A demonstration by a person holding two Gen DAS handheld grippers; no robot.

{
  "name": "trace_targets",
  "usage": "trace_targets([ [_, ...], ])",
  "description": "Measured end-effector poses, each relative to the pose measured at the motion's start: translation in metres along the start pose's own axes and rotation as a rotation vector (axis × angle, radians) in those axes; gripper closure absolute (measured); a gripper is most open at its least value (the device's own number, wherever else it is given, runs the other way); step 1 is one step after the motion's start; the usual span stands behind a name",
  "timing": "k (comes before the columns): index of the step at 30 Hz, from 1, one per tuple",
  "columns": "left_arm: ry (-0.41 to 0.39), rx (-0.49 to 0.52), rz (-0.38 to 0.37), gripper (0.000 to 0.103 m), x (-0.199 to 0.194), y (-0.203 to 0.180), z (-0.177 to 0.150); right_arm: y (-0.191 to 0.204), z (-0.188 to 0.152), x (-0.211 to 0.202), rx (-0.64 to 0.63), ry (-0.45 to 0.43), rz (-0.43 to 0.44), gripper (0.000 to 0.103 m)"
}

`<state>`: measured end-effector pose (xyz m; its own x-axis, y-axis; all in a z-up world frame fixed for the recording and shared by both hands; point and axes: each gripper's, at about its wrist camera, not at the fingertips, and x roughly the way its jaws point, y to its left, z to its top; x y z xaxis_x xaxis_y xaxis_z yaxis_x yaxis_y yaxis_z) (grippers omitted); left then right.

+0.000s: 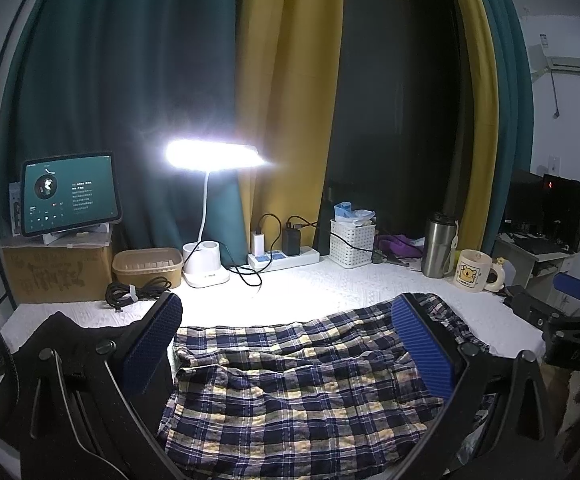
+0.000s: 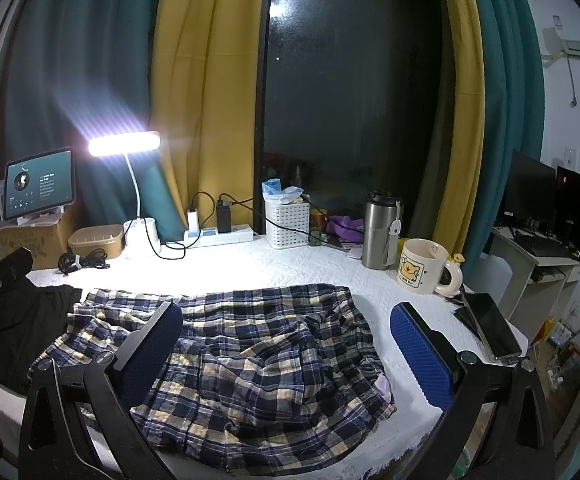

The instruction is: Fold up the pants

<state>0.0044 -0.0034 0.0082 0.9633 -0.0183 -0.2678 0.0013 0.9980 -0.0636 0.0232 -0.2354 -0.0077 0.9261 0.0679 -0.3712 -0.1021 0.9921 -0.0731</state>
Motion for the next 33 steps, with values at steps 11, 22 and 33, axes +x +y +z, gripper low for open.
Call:
trace_targets([
  [11,-0.008,0.008,-0.003,0.000,-0.0013,-0.0016,0.0017,-0.0003,-0.0004,-0.0005,0.000,-0.001,-0.001,0.000],
  [22,-0.015,0.011,-0.001,0.000,-0.0036,-0.0024,0.0038,-0.0007,0.0006,-0.0002,0.000,-0.003,0.000,0.000],
  [33,-0.015,0.014,-0.003,0.000,-0.0011,-0.0008,0.0080,-0.0015,0.0050,0.0040,-0.005,-0.001,0.000,0.000],
])
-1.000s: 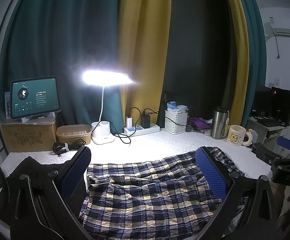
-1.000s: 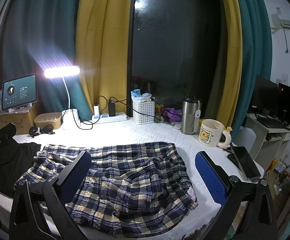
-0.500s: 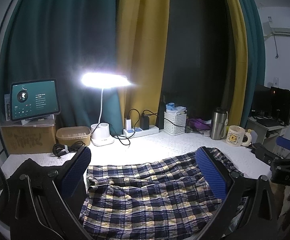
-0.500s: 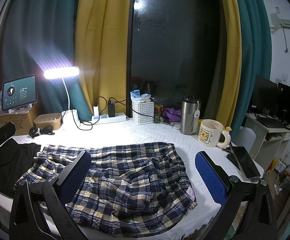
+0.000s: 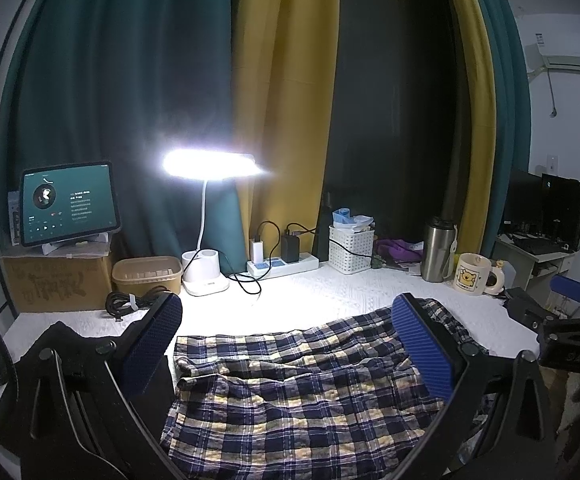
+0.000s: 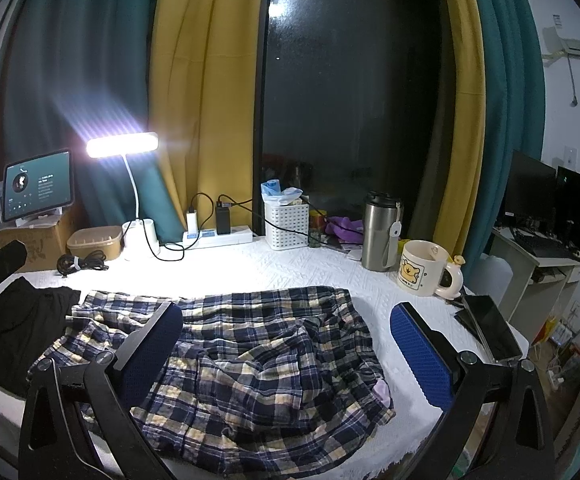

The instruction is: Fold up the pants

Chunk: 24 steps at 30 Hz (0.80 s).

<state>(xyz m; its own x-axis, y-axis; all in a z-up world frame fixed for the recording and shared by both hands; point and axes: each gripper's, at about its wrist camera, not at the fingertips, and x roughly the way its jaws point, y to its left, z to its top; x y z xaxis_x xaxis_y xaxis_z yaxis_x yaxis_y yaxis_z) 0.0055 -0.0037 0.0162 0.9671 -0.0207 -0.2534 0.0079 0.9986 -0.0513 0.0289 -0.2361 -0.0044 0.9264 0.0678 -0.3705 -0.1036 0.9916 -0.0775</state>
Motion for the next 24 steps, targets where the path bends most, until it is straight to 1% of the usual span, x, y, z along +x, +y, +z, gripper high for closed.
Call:
trace_targets([
  [5,0.017,0.007,0.000,0.000,0.009,0.000,0.001,-0.003,0.001,0.011,-0.001,0.010,-0.005,0.000],
  [14,0.084,0.007,-0.005,0.000,0.041,0.005,-0.004,-0.009,0.002,0.041,-0.007,0.051,-0.016,0.000],
  [20,0.144,0.018,-0.002,0.000,0.071,0.009,-0.008,-0.014,0.004,0.069,-0.008,0.077,-0.023,0.000],
  [24,0.205,0.019,0.000,0.000,0.096,0.016,-0.014,-0.019,0.001,0.092,0.004,0.111,-0.019,0.000],
])
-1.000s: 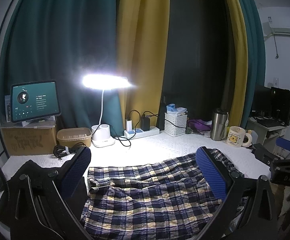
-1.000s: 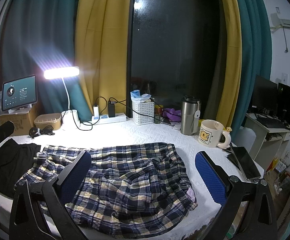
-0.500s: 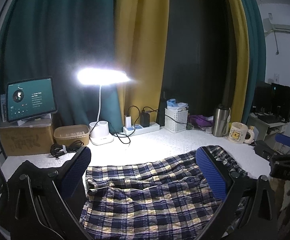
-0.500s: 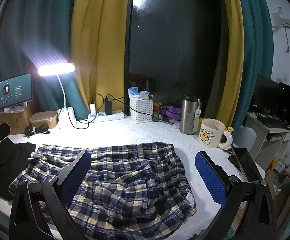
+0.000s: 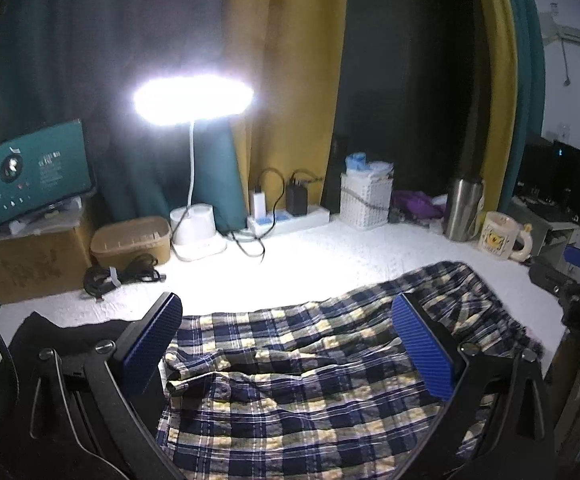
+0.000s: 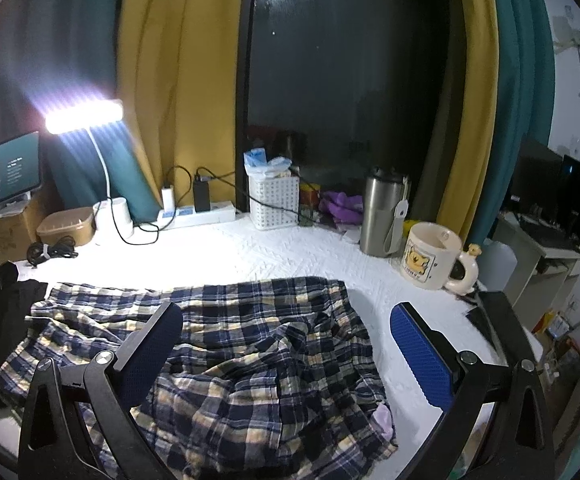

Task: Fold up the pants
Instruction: 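Lower both grippers onto the plaid pants and close them on the fabric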

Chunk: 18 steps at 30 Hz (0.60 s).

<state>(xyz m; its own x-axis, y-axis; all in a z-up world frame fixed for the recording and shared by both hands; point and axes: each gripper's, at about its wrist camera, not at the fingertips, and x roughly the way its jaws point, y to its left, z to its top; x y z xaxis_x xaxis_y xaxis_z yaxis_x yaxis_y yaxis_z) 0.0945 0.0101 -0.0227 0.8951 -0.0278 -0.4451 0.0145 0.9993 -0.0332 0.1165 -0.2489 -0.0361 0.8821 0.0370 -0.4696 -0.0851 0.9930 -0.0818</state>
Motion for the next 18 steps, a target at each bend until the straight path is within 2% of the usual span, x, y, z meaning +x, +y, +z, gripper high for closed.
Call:
trace_targets([
  [10,0.192,-0.069,0.042,0.000,0.070,0.052,-0.013,-0.023,-0.001,0.060,0.032,0.100,-0.006,0.000],
  [18,0.307,-0.089,0.099,0.000,0.121,0.094,-0.020,-0.051,-0.001,0.113,0.077,0.192,-0.001,0.000],
])
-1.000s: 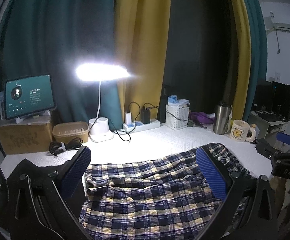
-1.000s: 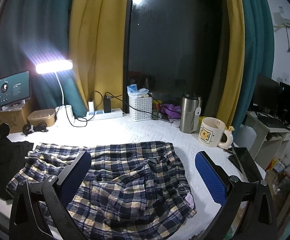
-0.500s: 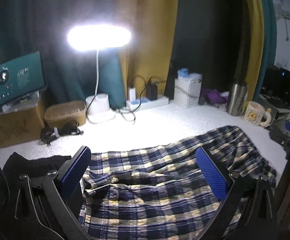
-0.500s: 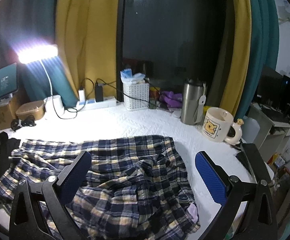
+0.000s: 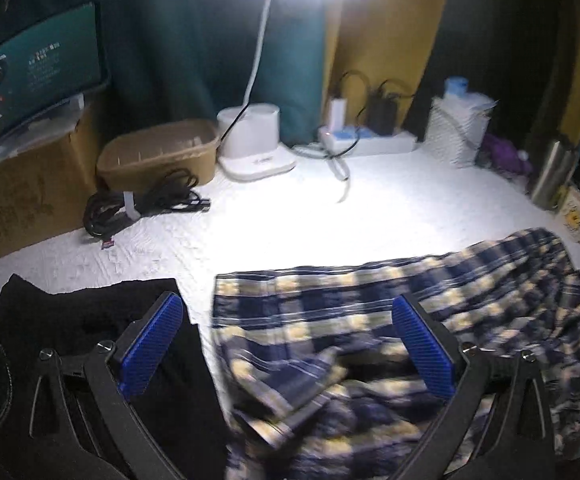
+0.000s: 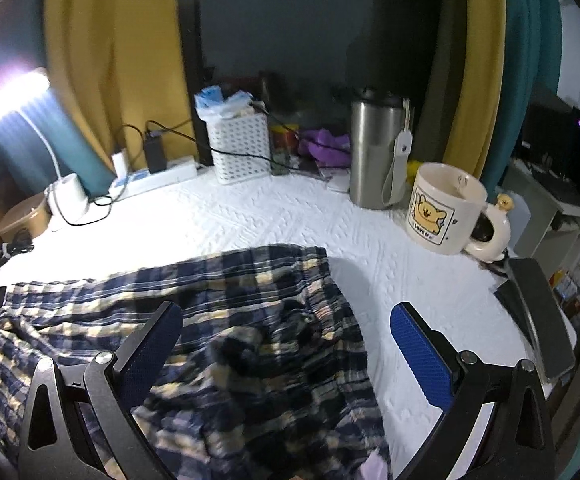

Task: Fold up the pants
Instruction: 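Lower both grippers onto the plaid pants and close them on the fabric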

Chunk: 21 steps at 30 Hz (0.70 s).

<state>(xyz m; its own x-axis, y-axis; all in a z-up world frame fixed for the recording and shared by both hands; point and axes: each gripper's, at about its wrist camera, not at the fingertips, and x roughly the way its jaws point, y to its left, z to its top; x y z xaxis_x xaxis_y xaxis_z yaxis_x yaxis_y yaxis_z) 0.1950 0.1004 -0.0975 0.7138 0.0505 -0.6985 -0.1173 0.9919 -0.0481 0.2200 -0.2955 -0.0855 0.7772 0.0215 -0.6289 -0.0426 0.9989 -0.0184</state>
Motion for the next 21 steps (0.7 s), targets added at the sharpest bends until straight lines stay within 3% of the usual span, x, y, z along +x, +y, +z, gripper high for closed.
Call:
trace_targets([
  [4,0.062,0.012,0.013,0.000,0.026,0.009,0.005,-0.012,0.010,0.026,0.000,0.035,0.026,0.000],
  [7,0.104,0.016,0.014,0.010,0.041,0.015,0.007,-0.019,0.021,0.043,0.006,0.057,0.051,0.000],
  [9,0.127,0.008,0.005,0.011,0.049,0.020,0.009,-0.026,0.029,0.055,0.012,0.068,0.068,0.012],
  [14,0.144,0.011,-0.021,0.012,0.056,0.022,0.010,-0.038,0.044,0.093,0.026,0.140,0.112,0.012],
  [21,0.180,0.070,-0.075,0.028,0.068,0.008,0.008,-0.029,0.033,0.133,0.006,0.238,0.157,0.015],
])
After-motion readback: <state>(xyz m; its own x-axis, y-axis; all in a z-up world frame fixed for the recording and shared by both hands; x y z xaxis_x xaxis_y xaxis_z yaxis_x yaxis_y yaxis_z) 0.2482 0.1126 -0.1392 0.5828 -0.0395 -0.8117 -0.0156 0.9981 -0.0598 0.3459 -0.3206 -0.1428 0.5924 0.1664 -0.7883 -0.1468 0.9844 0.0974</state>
